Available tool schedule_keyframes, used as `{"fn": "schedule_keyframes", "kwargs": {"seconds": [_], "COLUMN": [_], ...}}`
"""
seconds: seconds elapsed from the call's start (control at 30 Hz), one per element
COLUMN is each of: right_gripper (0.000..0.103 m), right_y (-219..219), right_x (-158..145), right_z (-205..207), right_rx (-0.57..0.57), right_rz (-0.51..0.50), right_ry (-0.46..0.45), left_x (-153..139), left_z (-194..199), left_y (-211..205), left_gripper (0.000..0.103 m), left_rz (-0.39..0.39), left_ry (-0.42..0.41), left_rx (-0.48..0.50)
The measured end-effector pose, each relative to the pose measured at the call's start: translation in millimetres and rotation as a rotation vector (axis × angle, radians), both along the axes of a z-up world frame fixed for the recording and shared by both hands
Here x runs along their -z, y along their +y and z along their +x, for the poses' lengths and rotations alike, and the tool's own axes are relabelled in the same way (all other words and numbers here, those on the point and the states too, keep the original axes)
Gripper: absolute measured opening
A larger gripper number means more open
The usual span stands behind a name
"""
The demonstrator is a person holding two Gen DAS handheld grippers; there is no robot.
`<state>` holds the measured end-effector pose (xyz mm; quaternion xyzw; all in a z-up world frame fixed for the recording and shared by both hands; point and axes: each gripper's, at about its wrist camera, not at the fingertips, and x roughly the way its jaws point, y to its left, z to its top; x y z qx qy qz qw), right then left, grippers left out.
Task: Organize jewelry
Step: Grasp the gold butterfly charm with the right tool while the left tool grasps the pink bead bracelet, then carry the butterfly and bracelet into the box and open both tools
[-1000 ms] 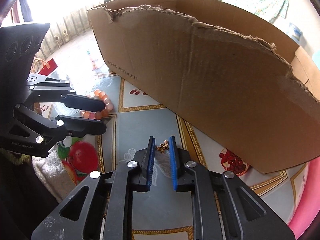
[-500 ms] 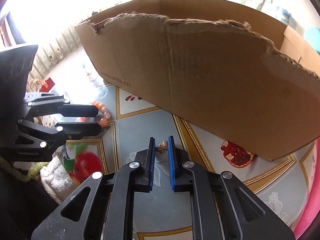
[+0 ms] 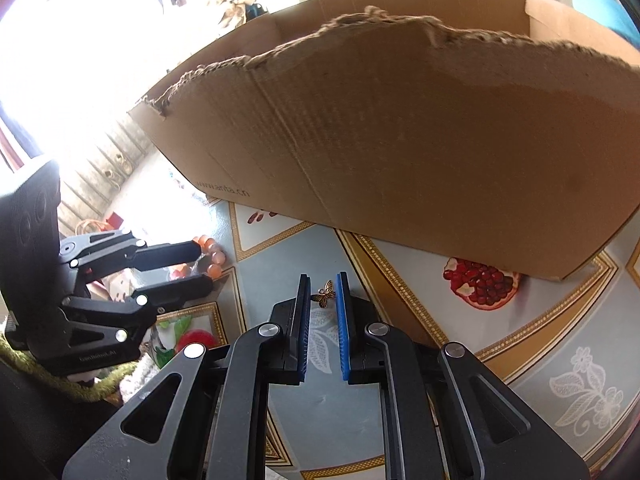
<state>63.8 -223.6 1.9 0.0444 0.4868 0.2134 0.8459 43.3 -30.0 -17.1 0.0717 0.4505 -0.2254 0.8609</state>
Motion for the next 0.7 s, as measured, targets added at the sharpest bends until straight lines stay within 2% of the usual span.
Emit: {"fn": "schedule_keyframes", "kwargs": {"seconds": [0.07,0.13,0.2,0.23,0.4,0.53,0.7], "right_gripper": [0.01,0.01,0.01,0.01,0.01,0.01,0.01], "right_y": [-10,-15,-20,-24,-42,-53,-57], "right_x": [-3,-4,-5,-7,-12,-17,-17], "right_z": [0,-1,-2,-4,-15,-20,-21], "right_rx": [0.011,0.022,0.03,0.034,0.051,0.058,0.062], "right_rz": [0.015,0.034,0.052,0.06,0.1,0.137,0.185], "right_ry": [0.001,-0.001,-0.003,-0.004,-0.009,-0.024,-0.06], "left_x": [0,1,0,1,-3,-18,-41], "left_z": [0,-1,0,3,6,5,8], "left_y": [-5,-7,-5,-4,5,19,50], "left_gripper": [0.032,0.025,0.012,0.009,0.009,0.009,0.009], "left_rz": [0.032,0.052,0.044,0.04,0.008,-0.08,-0.291], "left_ry": [-0.012,-0.024,-0.022,-0.019,-0.017,-0.02,0.016], "left_rx": [0.006,0.0,-0.01,-0.015,-0.03,-0.043,-0.075]}}
